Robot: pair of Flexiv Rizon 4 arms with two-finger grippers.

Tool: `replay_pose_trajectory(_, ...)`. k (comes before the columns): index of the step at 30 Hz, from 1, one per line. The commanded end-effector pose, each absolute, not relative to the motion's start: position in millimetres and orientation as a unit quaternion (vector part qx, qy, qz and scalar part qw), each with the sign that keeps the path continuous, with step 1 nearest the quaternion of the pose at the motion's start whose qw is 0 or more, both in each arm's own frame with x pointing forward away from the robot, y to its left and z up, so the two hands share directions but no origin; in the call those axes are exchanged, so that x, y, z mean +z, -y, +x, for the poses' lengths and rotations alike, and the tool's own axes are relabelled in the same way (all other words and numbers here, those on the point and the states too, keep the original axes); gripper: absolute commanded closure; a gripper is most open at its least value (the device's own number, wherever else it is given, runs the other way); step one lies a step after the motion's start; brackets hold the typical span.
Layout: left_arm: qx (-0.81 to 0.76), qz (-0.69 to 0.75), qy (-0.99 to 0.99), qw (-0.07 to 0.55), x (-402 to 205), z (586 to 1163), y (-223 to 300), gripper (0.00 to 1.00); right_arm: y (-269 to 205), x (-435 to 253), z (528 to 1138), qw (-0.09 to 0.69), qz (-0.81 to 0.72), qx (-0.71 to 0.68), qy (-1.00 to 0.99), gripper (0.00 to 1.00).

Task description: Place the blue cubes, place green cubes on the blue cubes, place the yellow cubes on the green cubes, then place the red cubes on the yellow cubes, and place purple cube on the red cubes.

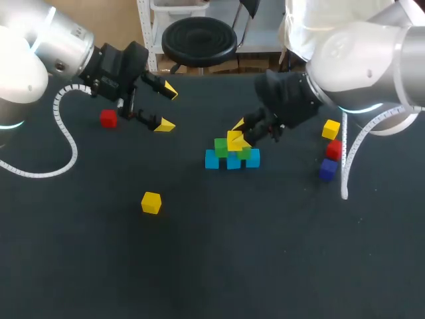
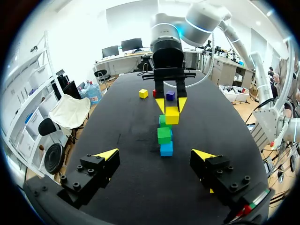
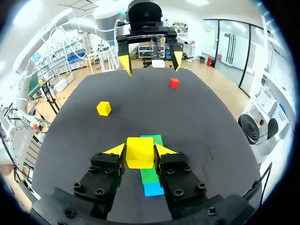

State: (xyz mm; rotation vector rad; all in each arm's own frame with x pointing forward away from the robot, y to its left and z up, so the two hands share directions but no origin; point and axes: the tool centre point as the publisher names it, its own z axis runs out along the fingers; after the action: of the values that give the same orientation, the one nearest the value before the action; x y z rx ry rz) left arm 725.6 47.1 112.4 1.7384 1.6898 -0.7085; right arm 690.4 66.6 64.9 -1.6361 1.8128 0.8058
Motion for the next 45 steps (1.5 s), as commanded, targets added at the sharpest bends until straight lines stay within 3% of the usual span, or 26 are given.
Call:
replay_pose_trajectory(1,-0.268,0.656,-0.638,0.302,112.4,726.5,-47.0,0.0,-68.2,64.0,694.4,0.278,-0.612,0.303,-0.676,1.0)
replay_pose_trajectory(40,-0.268,0.656,-0.638,0.302,112.4,726.5,-47.0,0.0,-72.1,57.9,701.5,0.274,-0.604,0.3,-0.686,1.0)
replay_pose_trajectory(42,-0.268,0.656,-0.638,0.302,112.4,726.5,-47.0,0.0,-72.0,57.4,701.7,0.274,-0.602,0.301,-0.687,0.91)
replay_pose_trajectory(45,-0.268,0.656,-0.638,0.302,112.4,726.5,-47.0,0.0,-72.1,57.3,702.1,0.274,-0.603,0.301,-0.687,0.88)
